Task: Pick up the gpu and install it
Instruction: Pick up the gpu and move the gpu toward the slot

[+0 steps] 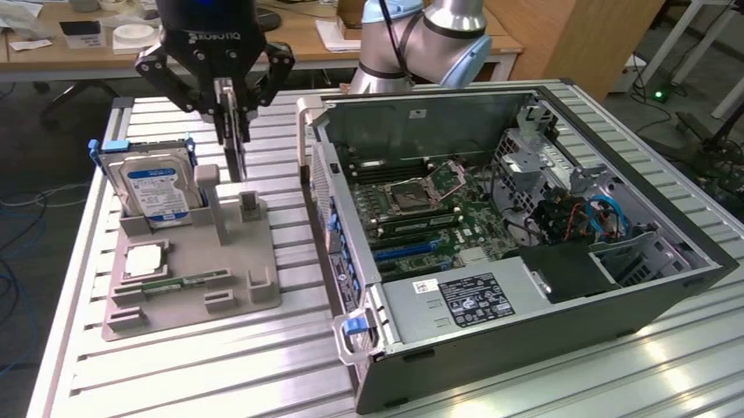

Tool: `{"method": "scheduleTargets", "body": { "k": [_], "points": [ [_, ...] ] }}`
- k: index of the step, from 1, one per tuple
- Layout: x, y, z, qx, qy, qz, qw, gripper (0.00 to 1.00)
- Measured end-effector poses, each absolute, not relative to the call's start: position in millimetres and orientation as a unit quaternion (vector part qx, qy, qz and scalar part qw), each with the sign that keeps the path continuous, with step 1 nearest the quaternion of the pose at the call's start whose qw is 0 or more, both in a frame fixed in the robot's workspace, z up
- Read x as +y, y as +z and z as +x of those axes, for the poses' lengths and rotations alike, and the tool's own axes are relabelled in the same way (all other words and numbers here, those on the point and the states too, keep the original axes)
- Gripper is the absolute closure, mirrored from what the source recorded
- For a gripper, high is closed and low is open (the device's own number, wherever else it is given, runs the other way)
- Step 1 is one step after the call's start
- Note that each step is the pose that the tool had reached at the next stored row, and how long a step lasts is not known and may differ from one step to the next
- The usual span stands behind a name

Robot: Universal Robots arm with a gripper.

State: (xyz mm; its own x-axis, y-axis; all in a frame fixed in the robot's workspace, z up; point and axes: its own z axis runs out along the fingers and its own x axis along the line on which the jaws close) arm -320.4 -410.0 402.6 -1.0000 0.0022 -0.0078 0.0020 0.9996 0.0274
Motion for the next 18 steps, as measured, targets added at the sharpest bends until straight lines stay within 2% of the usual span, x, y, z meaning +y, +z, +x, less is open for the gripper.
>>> {"method": "scheduleTargets", "body": {
  "k": [18],
  "points": [
    [-410.0,416.5,-320.2,1.0,0.014,0.001,0.004,0.73]
  ]
}}
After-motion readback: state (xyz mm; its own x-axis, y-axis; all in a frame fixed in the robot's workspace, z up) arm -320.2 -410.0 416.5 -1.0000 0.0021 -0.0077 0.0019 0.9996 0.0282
